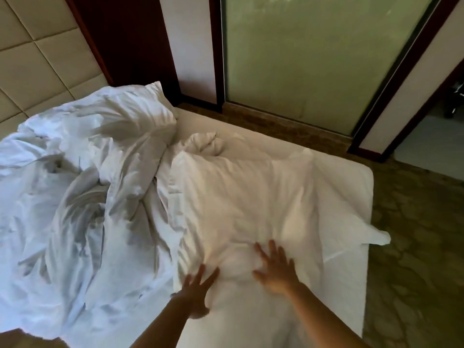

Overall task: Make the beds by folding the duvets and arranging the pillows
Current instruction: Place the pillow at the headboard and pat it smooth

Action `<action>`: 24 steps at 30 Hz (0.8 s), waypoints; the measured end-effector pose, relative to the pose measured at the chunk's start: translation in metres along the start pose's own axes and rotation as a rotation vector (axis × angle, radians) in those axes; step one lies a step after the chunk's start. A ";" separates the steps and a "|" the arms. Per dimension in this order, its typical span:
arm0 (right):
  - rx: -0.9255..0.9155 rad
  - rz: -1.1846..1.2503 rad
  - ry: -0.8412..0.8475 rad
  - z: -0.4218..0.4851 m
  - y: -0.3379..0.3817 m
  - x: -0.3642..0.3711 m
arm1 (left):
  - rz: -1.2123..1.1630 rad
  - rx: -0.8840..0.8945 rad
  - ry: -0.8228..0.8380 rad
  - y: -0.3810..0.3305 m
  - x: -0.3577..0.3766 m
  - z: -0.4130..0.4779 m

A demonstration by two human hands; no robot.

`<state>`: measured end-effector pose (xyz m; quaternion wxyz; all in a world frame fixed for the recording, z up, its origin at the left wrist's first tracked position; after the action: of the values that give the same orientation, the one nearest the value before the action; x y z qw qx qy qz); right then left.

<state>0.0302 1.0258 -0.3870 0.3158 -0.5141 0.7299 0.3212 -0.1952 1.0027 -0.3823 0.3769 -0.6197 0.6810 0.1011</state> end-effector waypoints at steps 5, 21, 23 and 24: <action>0.044 0.085 -0.199 -0.016 0.020 0.001 | 0.038 0.028 -0.167 0.010 0.025 -0.026; -0.597 -0.212 -0.017 -0.162 0.342 0.060 | -0.848 -0.872 -0.578 0.194 0.222 -0.389; -0.722 -0.262 0.026 -0.210 0.380 0.086 | -0.970 -1.023 -0.688 0.197 0.276 -0.457; -0.784 -0.305 0.049 -0.234 0.395 0.100 | -1.069 -1.084 -0.750 0.193 0.298 -0.488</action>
<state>-0.4043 0.8904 -0.2703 0.1227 -0.7051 0.4752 0.5118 -0.5463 0.5192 -0.2966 0.2256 -0.8786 -0.0162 0.4206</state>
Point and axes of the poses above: each hand's wrist, its own z-axis towards the middle knuckle, its own x-axis out of the palm, y = z × x, the point moved 3 cm from there along z, towards the middle knuckle, and after that the axes turned 11 degrees about x, right-handed, at the moved point
